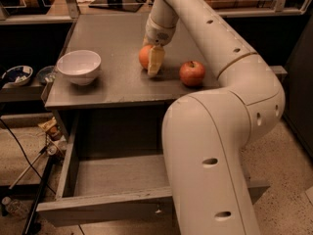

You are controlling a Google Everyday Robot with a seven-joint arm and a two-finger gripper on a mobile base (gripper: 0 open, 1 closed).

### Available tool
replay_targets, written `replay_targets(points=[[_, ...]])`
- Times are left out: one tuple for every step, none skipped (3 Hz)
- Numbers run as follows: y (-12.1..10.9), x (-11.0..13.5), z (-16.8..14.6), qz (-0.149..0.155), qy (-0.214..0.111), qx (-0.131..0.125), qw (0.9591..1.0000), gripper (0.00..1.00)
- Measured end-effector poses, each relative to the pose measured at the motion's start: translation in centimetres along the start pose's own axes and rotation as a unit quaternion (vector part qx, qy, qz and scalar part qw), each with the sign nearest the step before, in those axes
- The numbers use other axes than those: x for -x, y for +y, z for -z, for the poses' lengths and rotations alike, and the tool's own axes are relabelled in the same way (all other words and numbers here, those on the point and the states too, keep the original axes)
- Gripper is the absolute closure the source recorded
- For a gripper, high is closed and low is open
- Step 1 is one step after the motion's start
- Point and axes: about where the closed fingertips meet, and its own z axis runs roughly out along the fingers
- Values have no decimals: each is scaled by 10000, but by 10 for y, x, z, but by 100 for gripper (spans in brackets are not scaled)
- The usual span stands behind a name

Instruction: Place orange into top drawer

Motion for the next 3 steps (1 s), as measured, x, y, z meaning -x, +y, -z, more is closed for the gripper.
replay_targets(points=[[0,0,0,0,0,0,10000,49],[0,0,0,0,0,0,10000,72],[0,0,0,0,0,0,10000,100]])
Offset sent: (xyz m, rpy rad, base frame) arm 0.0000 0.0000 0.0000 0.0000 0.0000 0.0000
